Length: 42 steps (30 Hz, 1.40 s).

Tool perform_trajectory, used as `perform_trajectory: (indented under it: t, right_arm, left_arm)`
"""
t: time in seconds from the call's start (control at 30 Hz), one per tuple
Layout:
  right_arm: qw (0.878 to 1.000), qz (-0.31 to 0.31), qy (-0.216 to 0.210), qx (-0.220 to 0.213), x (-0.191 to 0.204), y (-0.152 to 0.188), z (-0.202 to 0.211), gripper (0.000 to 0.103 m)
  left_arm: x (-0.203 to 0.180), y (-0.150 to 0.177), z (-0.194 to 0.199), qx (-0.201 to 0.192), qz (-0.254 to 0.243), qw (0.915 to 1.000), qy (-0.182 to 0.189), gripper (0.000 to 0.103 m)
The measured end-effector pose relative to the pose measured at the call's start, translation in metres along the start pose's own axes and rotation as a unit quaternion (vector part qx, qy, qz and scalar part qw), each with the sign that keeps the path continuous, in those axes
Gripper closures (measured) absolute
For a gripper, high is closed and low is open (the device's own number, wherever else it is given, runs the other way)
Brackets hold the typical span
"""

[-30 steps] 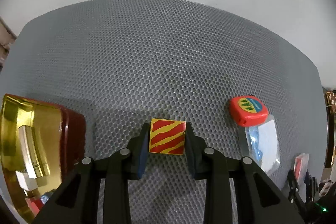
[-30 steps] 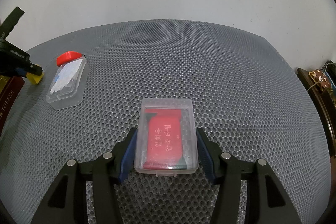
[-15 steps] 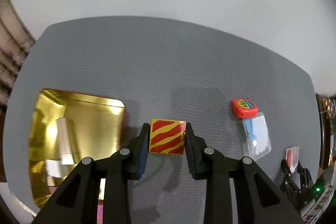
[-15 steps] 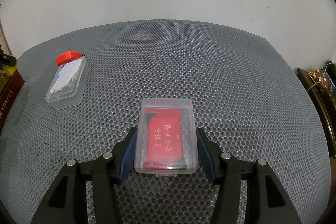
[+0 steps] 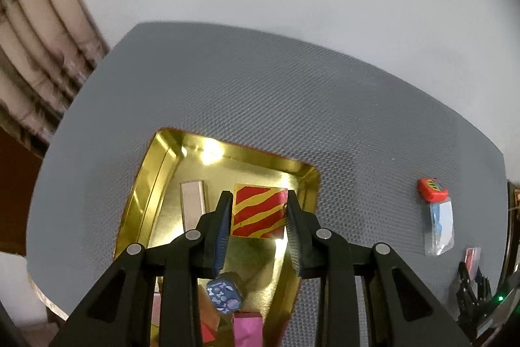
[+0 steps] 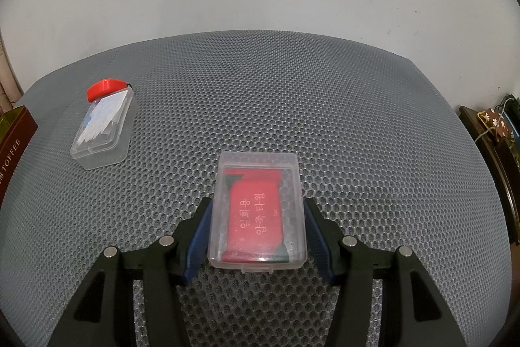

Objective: Organize rigid objects
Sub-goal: 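Carry the striped cube over the gold tin and release it with the left gripper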

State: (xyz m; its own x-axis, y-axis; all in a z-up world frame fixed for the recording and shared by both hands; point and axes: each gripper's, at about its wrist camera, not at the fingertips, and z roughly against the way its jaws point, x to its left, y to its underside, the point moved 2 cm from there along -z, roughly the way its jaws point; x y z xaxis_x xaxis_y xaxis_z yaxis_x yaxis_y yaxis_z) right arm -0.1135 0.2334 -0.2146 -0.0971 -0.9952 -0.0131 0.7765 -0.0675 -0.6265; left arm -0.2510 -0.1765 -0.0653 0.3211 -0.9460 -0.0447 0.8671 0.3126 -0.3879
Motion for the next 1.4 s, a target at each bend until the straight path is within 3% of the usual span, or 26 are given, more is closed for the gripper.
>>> perform_trajectory:
  t: [0.67, 1.4]
  right_arm:
    - [1.000, 0.000, 0.000, 0.000, 0.009, -0.001, 0.000, 0.046]
    - [1.000, 0.000, 0.001, 0.000, 0.016, -0.003, 0.000, 0.046]
  left_arm:
    - [0.007, 0.007, -0.070, 0.050, 0.014, 0.9985, -0.017, 0.075]
    - [0.000, 0.014, -0.073, 0.063, 0.029, 0.9975, -0.013, 0.074]
